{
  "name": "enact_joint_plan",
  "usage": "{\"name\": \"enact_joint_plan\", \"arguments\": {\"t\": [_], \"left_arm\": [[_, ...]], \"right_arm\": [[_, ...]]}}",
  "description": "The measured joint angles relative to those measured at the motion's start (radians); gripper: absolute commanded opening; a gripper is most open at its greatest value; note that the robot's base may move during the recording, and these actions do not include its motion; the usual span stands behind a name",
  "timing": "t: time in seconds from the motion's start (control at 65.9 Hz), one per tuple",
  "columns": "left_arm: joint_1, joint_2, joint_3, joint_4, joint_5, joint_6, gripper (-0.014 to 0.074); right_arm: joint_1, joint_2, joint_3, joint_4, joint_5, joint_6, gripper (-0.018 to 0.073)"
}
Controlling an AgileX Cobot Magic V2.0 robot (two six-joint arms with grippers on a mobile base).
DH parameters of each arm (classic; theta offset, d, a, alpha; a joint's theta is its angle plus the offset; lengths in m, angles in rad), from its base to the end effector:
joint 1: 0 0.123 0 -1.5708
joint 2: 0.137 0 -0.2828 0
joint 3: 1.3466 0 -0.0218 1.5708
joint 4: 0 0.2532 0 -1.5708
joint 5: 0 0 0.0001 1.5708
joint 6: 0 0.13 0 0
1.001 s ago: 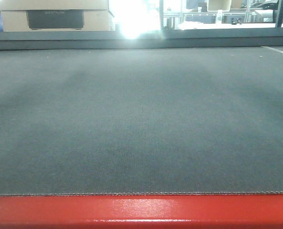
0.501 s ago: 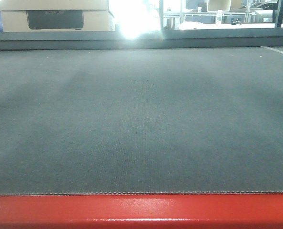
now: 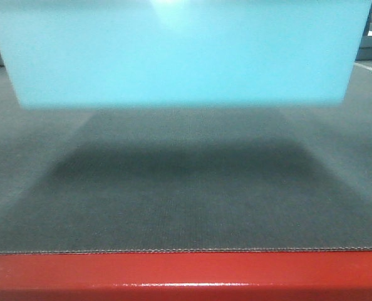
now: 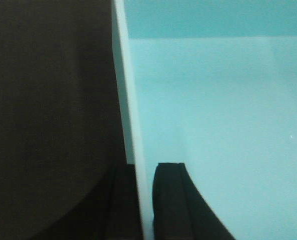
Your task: Fetch blue bin and place on conveyor start
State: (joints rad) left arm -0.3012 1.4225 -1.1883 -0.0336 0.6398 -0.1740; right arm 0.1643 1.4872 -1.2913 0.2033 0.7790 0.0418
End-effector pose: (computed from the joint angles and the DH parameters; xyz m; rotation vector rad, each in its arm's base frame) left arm 0.3260 -0.1040 0.2982 0.1287 2.3697 -0.2669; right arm 0.3436 0.0757 0.3006 -0.0349 2.4637 0.3286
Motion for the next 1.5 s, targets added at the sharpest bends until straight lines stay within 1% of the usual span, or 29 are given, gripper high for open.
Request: {"name": "enact_joint_plan", "arguments": {"t": [0.137,0.273,0.349,0.41,0.425,0.455,0.47,0.486,0.501,0.531,0.652,0.668,0.713,0.789,0.835,0.941,1.032,1.108,1.153,1.184,1.229,1.244,1.29,1.305,1.366,1.381,1.426,1.457,1.502], "left_arm": [[0.000,0.021,0.102,0.000,-0.149,0.000,-0.0111],[0.000,0.064,0.121,0.005,-0.186,0.000,-0.0104],[0.000,0.084,0.124,0.005,-0.192,0.000,-0.0046],[0.000,0.094,0.124,0.005,-0.192,0.000,0.0041],[0.000,0.098,0.124,0.005,-0.192,0.000,0.0081],[0.000,0.100,0.124,0.005,-0.189,0.000,0.0126],[0.000,0.102,0.124,0.005,-0.189,0.000,0.0174],[0.000,0.102,0.124,0.007,-0.187,0.000,0.0190],[0.000,0.103,0.124,0.007,-0.185,0.000,0.0240],[0.000,0.105,0.124,0.012,-0.181,0.000,0.0308],[0.000,0.105,0.124,0.034,-0.169,0.004,0.0593],[0.002,0.105,0.121,0.034,-0.167,0.004,0.0633],[0.003,0.105,0.115,0.042,-0.154,0.004,0.0600],[0.004,0.105,0.098,0.046,-0.128,0.004,0.0549],[0.004,0.105,0.088,0.054,-0.108,0.006,0.0536],[0.004,0.105,0.046,0.068,-0.050,0.006,0.0537],[0.004,0.093,0.012,0.096,0.004,0.006,0.0537],[0.004,0.067,-0.011,0.131,0.036,0.006,0.0535],[0.004,0.047,-0.019,0.151,0.043,0.006,0.0517],[0.008,0.029,-0.024,0.166,0.054,0.006,0.0489],[0.017,0.001,-0.024,0.175,0.068,0.006,0.0414],[0.023,-0.014,-0.024,0.180,0.076,0.006,0.0356],[0.039,-0.035,-0.022,0.185,0.084,0.006,0.0255],[0.047,-0.045,-0.019,0.186,0.085,0.006,0.0201],[0.071,-0.074,0.005,0.189,0.087,0.006,0.0052],[0.077,-0.080,0.012,0.191,0.087,0.006,-0.0004],[0.097,-0.097,0.037,0.194,0.087,0.006,-0.0113],[0.108,-0.109,0.057,0.194,0.082,0.006,-0.0109],[0.122,-0.128,0.098,0.196,0.072,0.008,-0.0111]], "right_arm": [[0.004,0.029,0.104,0.012,-0.140,0.000,-0.0151],[0.004,0.071,0.126,0.012,-0.182,0.000,-0.0151],[0.004,0.085,0.128,0.012,-0.191,0.000,-0.0149],[0.004,0.089,0.128,0.012,-0.193,0.000,-0.0118],[0.004,0.089,0.128,0.012,-0.193,0.000,-0.0103],[0.004,0.092,0.128,0.012,-0.193,0.000,-0.0054],[0.004,0.092,0.128,0.012,-0.196,0.000,-0.0030],[0.004,0.092,0.128,0.009,-0.195,0.000,-0.0003],[0.004,0.092,0.128,0.009,-0.195,0.000,0.0025],[0.004,0.094,0.128,0.004,-0.195,-0.002,0.0091],[-0.001,0.094,0.128,-0.021,-0.193,-0.011,0.0407],[-0.003,0.094,0.128,-0.025,-0.193,-0.014,0.0469],[-0.005,0.094,0.128,-0.029,-0.193,-0.016,0.0581],[-0.005,0.094,0.128,-0.031,-0.193,-0.015,0.0568],[-0.005,0.094,0.128,-0.031,-0.191,-0.015,0.0568],[-0.005,0.084,0.128,-0.031,-0.191,-0.015,0.0568],[-0.012,0.052,0.128,-0.031,-0.190,-0.015,0.0568],[-0.025,0.011,0.128,-0.031,-0.191,-0.015,0.0531],[-0.043,-0.017,0.128,-0.031,-0.191,-0.015,0.0491],[-0.057,-0.042,0.128,-0.031,-0.191,-0.015,0.0434],[-0.082,-0.077,0.128,-0.031,-0.189,-0.015,0.0348],[-0.094,-0.091,0.128,-0.031,-0.183,-0.015,0.0305],[-0.123,-0.124,0.128,-0.033,-0.167,-0.015,0.0211],[-0.131,-0.132,0.128,-0.036,-0.160,-0.016,0.0162],[-0.163,-0.164,0.136,-0.052,-0.146,-0.016,0.0032],[-0.173,-0.171,0.140,-0.057,-0.143,-0.016,-0.0015],[-0.190,-0.190,0.157,-0.075,-0.141,-0.016,-0.0104],[-0.198,-0.205,0.173,-0.085,-0.141,-0.017,-0.0157],[-0.204,-0.222,0.210,-0.098,-0.143,-0.017,-0.0161]]}}
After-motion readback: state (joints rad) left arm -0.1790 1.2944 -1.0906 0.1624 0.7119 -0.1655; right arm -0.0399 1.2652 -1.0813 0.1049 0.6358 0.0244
